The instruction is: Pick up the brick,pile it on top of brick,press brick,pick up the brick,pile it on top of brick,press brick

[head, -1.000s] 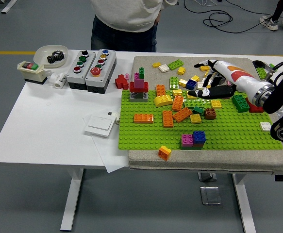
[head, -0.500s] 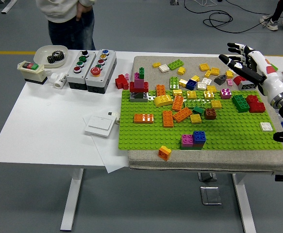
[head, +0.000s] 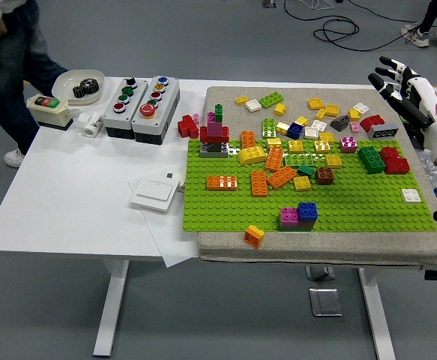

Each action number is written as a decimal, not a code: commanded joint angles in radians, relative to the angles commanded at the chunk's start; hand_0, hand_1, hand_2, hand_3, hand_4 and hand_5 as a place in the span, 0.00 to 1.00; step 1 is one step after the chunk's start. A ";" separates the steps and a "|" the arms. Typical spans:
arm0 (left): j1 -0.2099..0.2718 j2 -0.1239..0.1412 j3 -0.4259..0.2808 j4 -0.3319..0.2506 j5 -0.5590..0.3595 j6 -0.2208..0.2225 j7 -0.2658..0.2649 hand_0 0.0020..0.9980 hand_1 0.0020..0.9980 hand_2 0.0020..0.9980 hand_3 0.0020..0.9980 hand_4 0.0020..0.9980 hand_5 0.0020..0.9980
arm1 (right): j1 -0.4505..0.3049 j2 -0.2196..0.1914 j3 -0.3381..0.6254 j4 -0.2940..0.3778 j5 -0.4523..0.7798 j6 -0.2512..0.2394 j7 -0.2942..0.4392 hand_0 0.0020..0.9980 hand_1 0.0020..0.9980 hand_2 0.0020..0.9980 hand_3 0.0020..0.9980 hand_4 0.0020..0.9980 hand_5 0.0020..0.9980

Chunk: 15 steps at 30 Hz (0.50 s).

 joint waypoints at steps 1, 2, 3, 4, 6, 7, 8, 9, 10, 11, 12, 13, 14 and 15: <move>0.000 0.000 0.000 0.000 0.000 0.000 0.000 0.70 0.74 0.74 0.61 0.71 0.68 | -0.002 0.001 0.001 -0.002 0.003 0.003 0.005 0.92 0.84 0.90 0.96 1.00 0.86; 0.000 -0.001 0.000 0.001 0.000 0.000 0.000 0.70 0.74 0.74 0.61 0.71 0.68 | -0.004 0.002 0.002 -0.004 0.004 0.006 0.014 0.92 0.84 0.90 0.96 1.00 0.86; 0.000 -0.002 0.000 0.001 0.000 0.000 -0.001 0.70 0.74 0.74 0.61 0.71 0.68 | -0.005 0.002 0.002 -0.005 0.005 0.009 0.020 0.92 0.84 0.90 0.96 1.00 0.86; 0.001 -0.003 0.002 0.001 -0.002 0.001 -0.001 0.70 0.74 0.74 0.61 0.71 0.68 | -0.009 0.005 0.004 -0.008 0.007 0.014 0.029 0.92 0.84 0.90 0.96 1.00 0.86; 0.003 -0.004 0.003 0.002 -0.005 0.001 -0.002 0.70 0.74 0.74 0.61 0.71 0.68 | -0.014 0.009 0.006 -0.013 0.008 0.021 0.042 0.92 0.84 0.90 0.96 1.00 0.86; 0.005 -0.005 0.003 0.002 -0.006 0.002 -0.003 0.70 0.74 0.74 0.61 0.71 0.68 | -0.016 0.011 0.006 -0.016 0.008 0.025 0.047 0.91 0.84 0.90 0.96 1.00 0.85; 0.006 -0.006 0.003 0.002 -0.006 0.002 -0.002 0.70 0.74 0.74 0.61 0.71 0.68 | -0.018 0.014 0.006 -0.020 0.008 0.031 0.052 0.91 0.84 0.90 0.96 1.00 0.85; 0.007 -0.007 0.003 0.003 -0.006 0.002 -0.002 0.70 0.74 0.74 0.61 0.71 0.68 | -0.019 0.016 0.006 -0.021 0.008 0.034 0.053 0.91 0.84 0.90 0.96 1.00 0.85; 0.009 -0.008 0.003 0.003 -0.006 0.002 -0.002 0.70 0.74 0.74 0.61 0.71 0.68 | -0.020 0.019 0.005 -0.024 0.008 0.041 0.056 0.91 0.84 0.90 0.96 1.00 0.85; 0.011 -0.009 0.004 0.003 -0.006 0.002 -0.002 0.70 0.74 0.74 0.61 0.71 0.68 | -0.022 0.023 0.003 -0.027 0.007 0.047 0.059 0.91 0.84 0.90 0.96 1.00 0.85; 0.013 -0.010 0.004 0.003 -0.006 0.002 -0.002 0.70 0.74 0.74 0.61 0.71 0.68 | -0.023 0.028 0.001 -0.029 0.006 0.053 0.062 0.91 0.84 0.90 0.96 1.00 0.85; 0.014 -0.011 0.004 0.003 -0.006 0.002 -0.002 0.70 0.73 0.75 0.61 0.71 0.69 | -0.023 0.031 0.000 -0.031 0.006 0.057 0.064 0.89 0.83 0.89 0.95 1.00 0.83; 0.015 -0.012 0.003 0.003 -0.006 0.002 -0.002 0.70 0.73 0.75 0.61 0.71 0.69 | -0.023 0.034 -0.001 -0.032 0.006 0.060 0.065 0.89 0.83 0.89 0.95 1.00 0.83; 0.017 -0.014 0.003 0.003 -0.006 0.002 -0.002 0.70 0.73 0.75 0.61 0.71 0.69 | -0.022 0.039 -0.003 -0.036 0.006 0.065 0.066 0.89 0.83 0.89 0.95 1.00 0.83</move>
